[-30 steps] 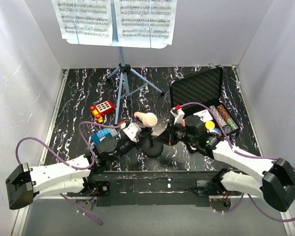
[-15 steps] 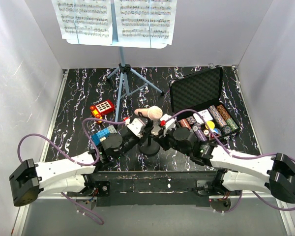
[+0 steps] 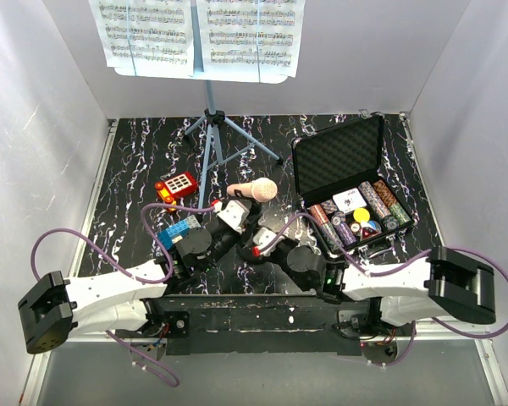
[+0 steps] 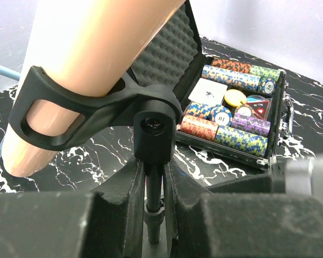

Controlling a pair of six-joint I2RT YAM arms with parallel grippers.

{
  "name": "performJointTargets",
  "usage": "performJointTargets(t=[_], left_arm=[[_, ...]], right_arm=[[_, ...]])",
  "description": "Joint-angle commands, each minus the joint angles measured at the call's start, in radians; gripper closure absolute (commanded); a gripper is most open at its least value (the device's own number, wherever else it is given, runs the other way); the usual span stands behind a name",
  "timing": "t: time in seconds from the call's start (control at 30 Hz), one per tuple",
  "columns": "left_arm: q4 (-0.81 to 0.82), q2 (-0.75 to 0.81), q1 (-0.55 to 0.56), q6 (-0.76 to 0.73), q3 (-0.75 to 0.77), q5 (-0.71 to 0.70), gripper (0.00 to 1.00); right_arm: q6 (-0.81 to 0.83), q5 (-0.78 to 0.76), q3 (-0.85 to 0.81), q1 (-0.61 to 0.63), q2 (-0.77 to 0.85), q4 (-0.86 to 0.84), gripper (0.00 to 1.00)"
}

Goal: Pack up the instrument practice props
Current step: Unscrew the knob on the microphone stand.

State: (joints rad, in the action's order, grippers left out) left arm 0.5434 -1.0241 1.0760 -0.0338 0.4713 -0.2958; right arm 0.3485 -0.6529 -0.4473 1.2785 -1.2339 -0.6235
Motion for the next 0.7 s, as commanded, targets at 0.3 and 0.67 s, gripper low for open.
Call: performJointTargets(t=[0.3, 0.67], left_arm=[[-0.102, -0.025, 0.035, 0.023, -0.059, 0.098, 1.00], [-0.085, -0.030, 0.035, 0.026, -0.077, 0.090, 1.00]], right_arm=[[-0.278, -0.098, -0.123, -0.011, 0.091, 0.556, 0.14], [-0.522, -0.008, -0.111, -0.014, 0.356, 0.737, 0.10]])
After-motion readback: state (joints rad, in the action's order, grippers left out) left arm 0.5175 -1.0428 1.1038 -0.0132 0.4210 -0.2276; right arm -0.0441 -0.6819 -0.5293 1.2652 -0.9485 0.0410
